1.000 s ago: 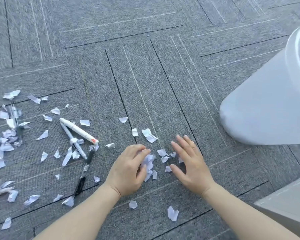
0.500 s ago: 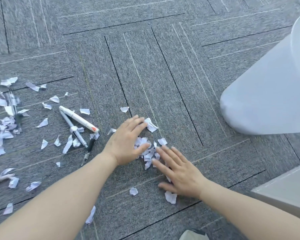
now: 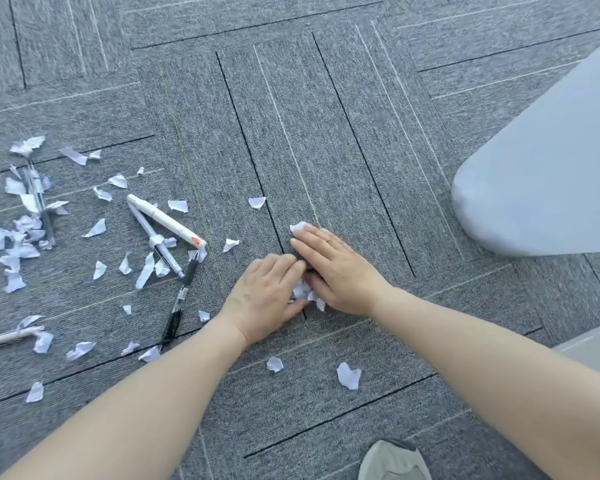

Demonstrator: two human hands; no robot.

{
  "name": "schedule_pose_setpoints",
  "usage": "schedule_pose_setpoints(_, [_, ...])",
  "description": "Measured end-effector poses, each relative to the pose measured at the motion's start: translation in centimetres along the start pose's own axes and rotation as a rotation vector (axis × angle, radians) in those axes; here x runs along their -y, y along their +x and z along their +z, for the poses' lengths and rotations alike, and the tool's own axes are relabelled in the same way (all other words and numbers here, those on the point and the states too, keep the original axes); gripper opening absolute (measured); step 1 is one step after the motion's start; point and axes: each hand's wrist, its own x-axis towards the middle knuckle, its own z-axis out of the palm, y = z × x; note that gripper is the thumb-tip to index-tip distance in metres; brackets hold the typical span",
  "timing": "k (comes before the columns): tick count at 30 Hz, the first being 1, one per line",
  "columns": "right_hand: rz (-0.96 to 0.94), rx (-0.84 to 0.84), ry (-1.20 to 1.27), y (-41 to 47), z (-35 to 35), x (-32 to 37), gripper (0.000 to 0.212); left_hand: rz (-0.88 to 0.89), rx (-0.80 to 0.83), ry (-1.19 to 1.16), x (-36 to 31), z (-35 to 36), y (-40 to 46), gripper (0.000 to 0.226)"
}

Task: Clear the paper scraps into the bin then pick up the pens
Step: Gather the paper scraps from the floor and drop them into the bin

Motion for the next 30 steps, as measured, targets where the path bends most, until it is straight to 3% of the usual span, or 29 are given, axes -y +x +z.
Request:
schedule_pose_setpoints(3, [-0.024, -0.063, 0.075, -1.8, 0.3, 0.8, 0.051, 0.084, 0.01, 0.009, 0.6, 0.1, 0.8, 0.022])
schedule_pose_setpoints(6, [-0.054, -0.082, 0.072, -4.5, 0.6, 1.5, 0.064, 0.139, 0.057, -0.002, 1.6, -0.6, 0.6, 0.011])
schedule_pose_setpoints(10, [-0.234, 0.067, -0.069, -8.1, 1.7, 1.7, 0.093, -0.201, 0.004, 0.071, 3.7, -2.8, 1.5, 0.03])
schedule_pose_setpoints(12, [-0.305, 0.152, -0.164, -9.3, 2.3, 1.5, 0.096, -0.301, 0.084, 0.118, 5.0, -3.2, 2.8, 0.051])
schedule_pose_setpoints(16, [-0.377, 0.063, -0.263, -8.7, 2.7, 0.7, 0.07, -0.259, 0.203, 0.056, 6.2, -2.3, 4.5, 0.068])
schedule_pose_setpoints(19, [-0.389, -0.039, -0.281, -6.8, 2.3, 0.9, 0.049, -0.184, 0.062, 0.027, 5.8, -2.0, 4.6, 0.053])
schedule_pose_setpoints(23, [-0.335, -0.004, -0.216, -3.7, 1.4, 1.5, 0.028, -0.178, -0.066, 0.05, 5.3, -1.3, 4.2, 0.018])
schedule_pose_setpoints(27, [-0.235, 0.009, -0.188, -2.6, 0.7, 1.9, 0.013, -0.057, -0.031, 0.001, 4.8, -1.5, 2.6, 0.018])
schedule_pose_setpoints(30, [-0.096, -0.109, -0.123, -4.1, 0.4, 2.3, 0.009, 0.048, -0.013, -0.065, 3.5, -1.6, -0.3, 0.024])
